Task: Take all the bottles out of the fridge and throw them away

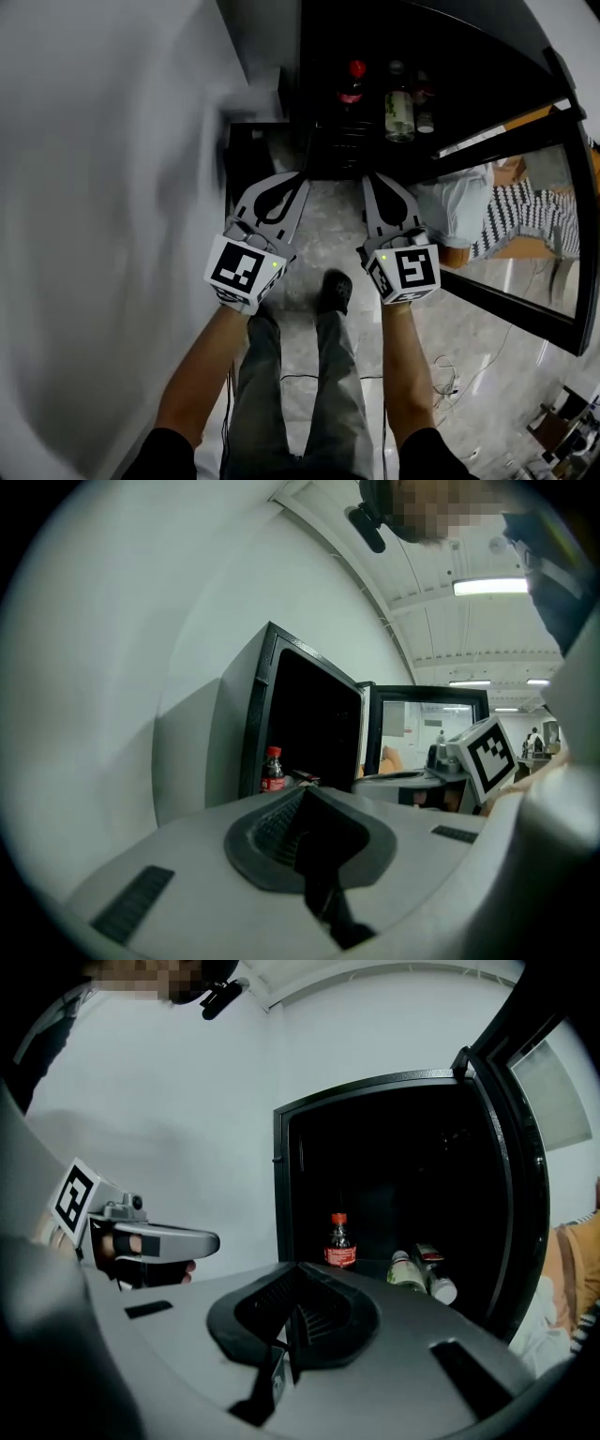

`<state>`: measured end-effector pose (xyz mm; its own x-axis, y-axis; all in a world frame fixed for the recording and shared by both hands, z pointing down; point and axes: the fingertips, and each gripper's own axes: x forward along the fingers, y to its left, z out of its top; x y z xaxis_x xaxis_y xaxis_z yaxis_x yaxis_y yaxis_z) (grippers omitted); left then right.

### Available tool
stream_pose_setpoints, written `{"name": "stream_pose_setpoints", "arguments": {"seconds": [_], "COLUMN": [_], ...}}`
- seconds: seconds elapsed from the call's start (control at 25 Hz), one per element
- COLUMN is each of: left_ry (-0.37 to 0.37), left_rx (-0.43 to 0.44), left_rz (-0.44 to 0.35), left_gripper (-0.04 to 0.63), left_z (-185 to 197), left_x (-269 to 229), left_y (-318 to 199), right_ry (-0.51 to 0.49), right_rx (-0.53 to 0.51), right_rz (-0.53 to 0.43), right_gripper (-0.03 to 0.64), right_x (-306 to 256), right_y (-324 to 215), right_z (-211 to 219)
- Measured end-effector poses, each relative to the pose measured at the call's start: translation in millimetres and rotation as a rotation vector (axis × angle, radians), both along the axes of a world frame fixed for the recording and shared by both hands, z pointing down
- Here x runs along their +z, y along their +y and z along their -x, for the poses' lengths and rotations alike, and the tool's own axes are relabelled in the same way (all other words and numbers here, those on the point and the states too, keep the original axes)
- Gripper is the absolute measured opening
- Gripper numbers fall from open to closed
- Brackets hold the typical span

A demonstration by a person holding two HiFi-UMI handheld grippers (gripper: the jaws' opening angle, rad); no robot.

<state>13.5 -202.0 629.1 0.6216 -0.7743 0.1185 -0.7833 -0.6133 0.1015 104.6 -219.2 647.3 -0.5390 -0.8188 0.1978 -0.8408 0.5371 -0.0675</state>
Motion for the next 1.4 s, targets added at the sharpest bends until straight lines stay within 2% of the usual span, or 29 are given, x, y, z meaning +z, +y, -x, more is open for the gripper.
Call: {"name": "stream_pose_setpoints", "arguments": {"seconds": [0.56,0.8,1.12,1.28,1.4], "left_ry": [0.004,-0.009,-0.032,-0.038,-0.043], "left_rx": [0.025,0.027,0.016,0.006,0.007], "left_rz": [-0.01,-0.034,-0.043,-0.057,-0.067], "left_gripper": [0.006,0.006,0.006,0.006,0.006], "left_z": [-3.3,-4.8,-0.2,3.7,5.4], "left_x": [-9.7,-20.3,-20.5,-19.7,-20.7], "left_y": [6.9,1.7,-5.5,-11.6,-16.5], "right_ry": [0.035,0.037,0.057,0.075,0.073], "right_rx": [0.009,0.04,0.076,0.075,0.077], "right_rz": [-0.035,-0.058,-0.03,-0.012,-0.006], "right_gripper": [0.008,0.008,0.009,0.057,0.13], "right_x": [-6.6,-10.7,-1.1,8.3,12.8], "right_y": [5.7,-15.6,-49.1,-62.6,-76.6], "right_z": [7.5,7.2,5.2,8.6,11.1]}}
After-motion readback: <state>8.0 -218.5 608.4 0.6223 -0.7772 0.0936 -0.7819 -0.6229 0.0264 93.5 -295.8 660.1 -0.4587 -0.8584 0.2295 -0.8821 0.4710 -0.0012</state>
